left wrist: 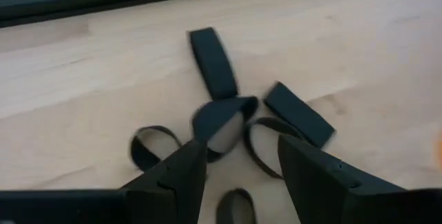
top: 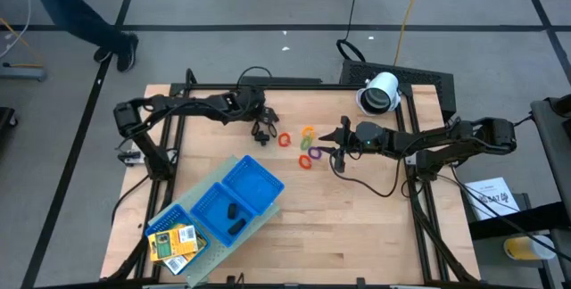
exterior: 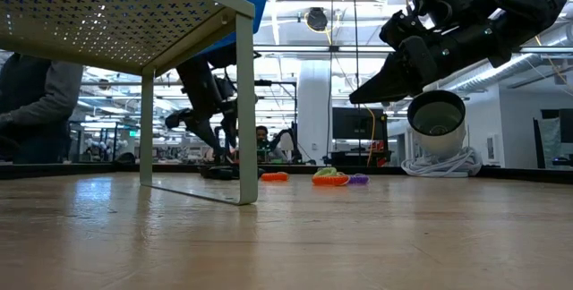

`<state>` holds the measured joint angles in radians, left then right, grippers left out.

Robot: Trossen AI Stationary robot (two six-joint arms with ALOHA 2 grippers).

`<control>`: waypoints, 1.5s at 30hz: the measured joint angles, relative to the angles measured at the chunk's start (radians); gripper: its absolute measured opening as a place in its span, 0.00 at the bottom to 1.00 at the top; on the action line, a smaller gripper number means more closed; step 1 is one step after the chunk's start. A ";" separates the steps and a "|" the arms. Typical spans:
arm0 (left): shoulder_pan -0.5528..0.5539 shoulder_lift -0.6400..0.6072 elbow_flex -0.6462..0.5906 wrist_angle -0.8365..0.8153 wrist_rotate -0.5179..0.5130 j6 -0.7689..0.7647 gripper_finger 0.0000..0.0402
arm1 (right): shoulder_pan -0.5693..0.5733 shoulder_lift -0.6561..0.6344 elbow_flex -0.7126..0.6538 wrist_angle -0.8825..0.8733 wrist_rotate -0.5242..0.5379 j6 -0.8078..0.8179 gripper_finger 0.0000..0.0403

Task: Pick & Place Office Desk Supplies
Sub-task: Put the black rubber band into the center blue basket on the shelf

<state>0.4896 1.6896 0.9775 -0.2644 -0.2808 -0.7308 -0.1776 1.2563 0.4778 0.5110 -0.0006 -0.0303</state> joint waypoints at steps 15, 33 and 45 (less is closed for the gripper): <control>0.006 0.064 0.000 -0.071 -0.047 -0.112 0.47 | 0.000 0.000 0.000 0.000 0.000 0.000 0.33; 0.004 0.179 0.004 -0.012 -0.120 -0.149 0.47 | 0.000 0.000 0.000 0.000 0.000 0.000 0.33; -0.012 0.183 0.001 -0.023 -0.206 -0.194 0.47 | 0.000 0.000 0.000 0.000 0.000 -0.008 0.33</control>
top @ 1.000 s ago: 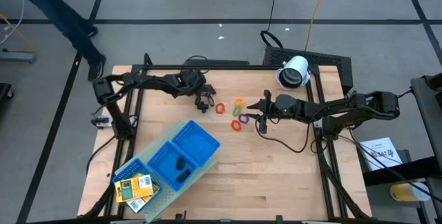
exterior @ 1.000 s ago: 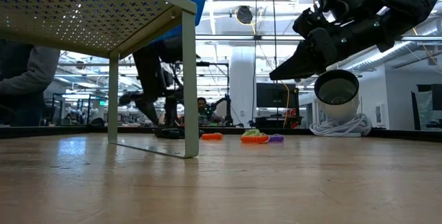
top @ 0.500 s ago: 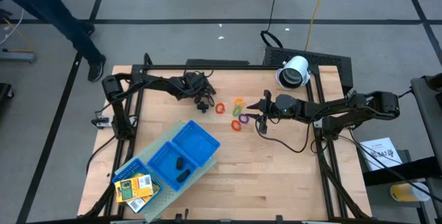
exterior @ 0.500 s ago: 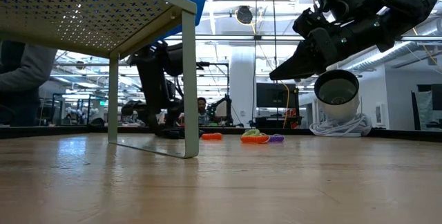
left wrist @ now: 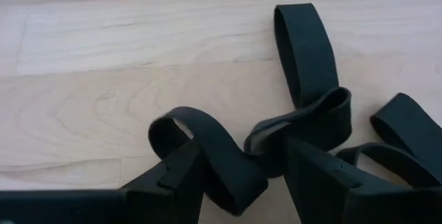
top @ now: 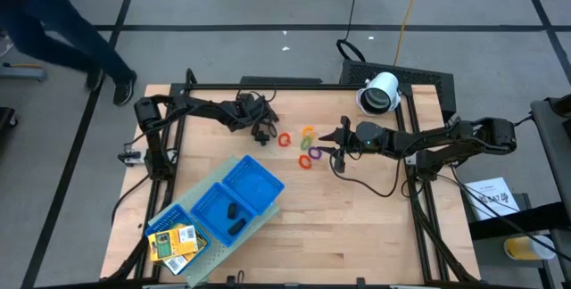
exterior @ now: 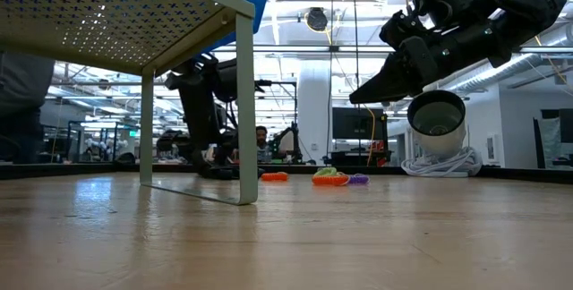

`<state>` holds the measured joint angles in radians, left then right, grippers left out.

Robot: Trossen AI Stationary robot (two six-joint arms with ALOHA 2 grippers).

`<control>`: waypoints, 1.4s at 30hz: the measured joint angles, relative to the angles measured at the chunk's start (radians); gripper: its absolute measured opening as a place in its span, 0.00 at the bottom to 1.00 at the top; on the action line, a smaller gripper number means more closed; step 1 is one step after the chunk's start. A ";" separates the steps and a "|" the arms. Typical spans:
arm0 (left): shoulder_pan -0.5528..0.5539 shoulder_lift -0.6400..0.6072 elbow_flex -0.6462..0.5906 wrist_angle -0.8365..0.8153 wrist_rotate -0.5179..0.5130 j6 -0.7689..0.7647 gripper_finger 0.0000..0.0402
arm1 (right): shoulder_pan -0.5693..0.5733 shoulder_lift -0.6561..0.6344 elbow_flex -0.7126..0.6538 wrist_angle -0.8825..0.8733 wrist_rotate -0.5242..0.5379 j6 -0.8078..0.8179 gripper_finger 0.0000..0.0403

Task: Pick & Place Office Desk Supplies
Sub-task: Put the black rubber band into the center blue basket on the shelf

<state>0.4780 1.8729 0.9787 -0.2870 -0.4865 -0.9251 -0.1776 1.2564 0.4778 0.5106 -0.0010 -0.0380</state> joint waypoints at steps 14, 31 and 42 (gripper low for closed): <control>-0.031 0.000 -0.001 0.004 -0.016 0.003 0.13 | 0.000 0.000 0.000 -0.007 0.000 0.000 0.32; -0.110 -0.061 0.039 0.054 0.003 0.106 0.02 | 0.000 0.000 0.000 -0.007 0.000 0.000 0.32; -0.147 -0.222 0.040 0.055 -0.020 0.139 0.03 | 0.000 0.000 0.000 -0.007 0.000 0.000 0.32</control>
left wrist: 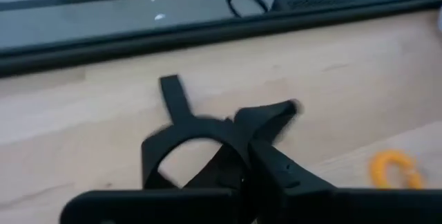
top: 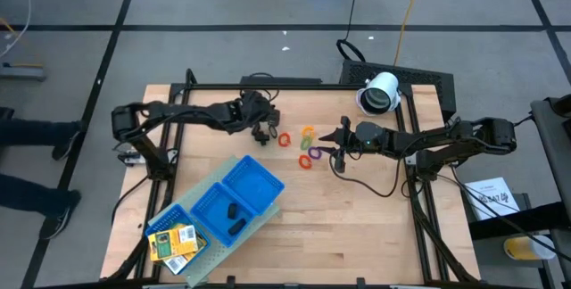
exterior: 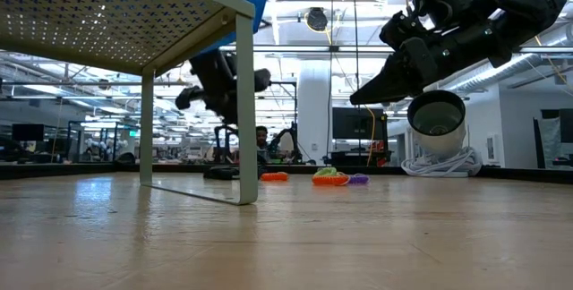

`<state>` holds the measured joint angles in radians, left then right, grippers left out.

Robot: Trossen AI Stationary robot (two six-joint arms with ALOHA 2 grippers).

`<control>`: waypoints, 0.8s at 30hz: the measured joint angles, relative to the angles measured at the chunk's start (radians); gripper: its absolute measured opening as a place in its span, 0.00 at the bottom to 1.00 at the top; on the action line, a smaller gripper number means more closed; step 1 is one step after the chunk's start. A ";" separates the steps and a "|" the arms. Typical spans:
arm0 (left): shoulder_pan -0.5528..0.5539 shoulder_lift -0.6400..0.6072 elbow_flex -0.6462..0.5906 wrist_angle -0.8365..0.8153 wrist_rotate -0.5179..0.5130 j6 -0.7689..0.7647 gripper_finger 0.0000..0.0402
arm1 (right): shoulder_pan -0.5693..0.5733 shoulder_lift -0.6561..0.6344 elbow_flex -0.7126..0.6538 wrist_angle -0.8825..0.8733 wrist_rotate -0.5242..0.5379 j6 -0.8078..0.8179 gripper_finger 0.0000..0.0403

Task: Pick & Place Office Desk Supplies
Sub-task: Put the black rubber band into the center blue basket on the shelf

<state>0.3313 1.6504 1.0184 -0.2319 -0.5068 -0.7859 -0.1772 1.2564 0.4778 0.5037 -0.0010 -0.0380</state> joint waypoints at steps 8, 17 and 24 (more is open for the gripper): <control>-0.022 0.020 0.000 -0.020 0.073 -0.005 0.06 | 0.000 0.000 0.000 0.000 0.000 0.000 0.32; -0.089 0.063 0.000 -0.085 0.091 -0.070 0.05 | 0.000 0.000 0.000 0.000 0.000 0.000 0.32; -0.122 0.115 0.000 -0.081 0.122 -0.080 0.09 | 0.000 0.000 0.000 0.000 0.000 0.000 0.32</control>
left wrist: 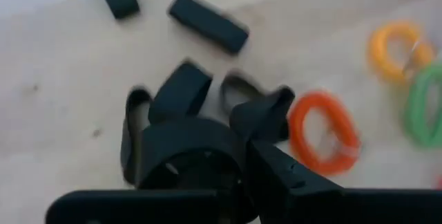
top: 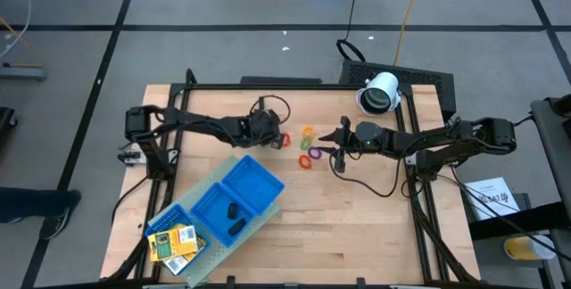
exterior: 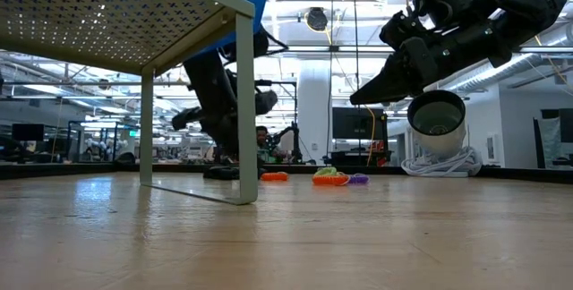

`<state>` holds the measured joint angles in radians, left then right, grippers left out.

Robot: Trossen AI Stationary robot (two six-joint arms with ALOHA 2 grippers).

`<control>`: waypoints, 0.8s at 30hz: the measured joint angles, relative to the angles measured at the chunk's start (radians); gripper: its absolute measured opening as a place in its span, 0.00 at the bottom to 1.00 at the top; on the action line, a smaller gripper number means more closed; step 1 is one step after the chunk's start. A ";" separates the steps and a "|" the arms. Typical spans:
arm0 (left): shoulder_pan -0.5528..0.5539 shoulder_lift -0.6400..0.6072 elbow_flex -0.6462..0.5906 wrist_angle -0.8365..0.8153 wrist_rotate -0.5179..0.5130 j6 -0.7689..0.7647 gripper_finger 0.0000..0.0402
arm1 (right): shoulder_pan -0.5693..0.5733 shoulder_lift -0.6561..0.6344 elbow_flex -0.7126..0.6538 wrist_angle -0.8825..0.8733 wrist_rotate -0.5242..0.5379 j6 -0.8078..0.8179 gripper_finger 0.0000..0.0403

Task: Pick & Place Office Desk Supplies
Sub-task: Put the black rubber band into the center blue basket on the shelf

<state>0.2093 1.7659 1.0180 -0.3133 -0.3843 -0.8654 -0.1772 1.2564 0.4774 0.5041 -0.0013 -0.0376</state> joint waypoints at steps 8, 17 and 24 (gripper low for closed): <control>-0.001 0.056 0.000 0.013 0.017 0.016 0.10 | 0.000 0.000 0.000 0.000 0.000 0.007 0.32; 0.004 0.066 0.000 0.008 0.021 -0.001 0.18 | 0.000 0.000 0.000 0.000 0.000 0.007 0.32; 0.013 0.065 0.000 0.003 0.029 -0.004 0.38 | 0.000 0.000 0.000 0.000 0.000 0.008 0.32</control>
<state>0.2220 1.8310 1.0183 -0.3107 -0.3552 -0.8699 -0.1772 1.2561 0.4774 0.5037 -0.0013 -0.0300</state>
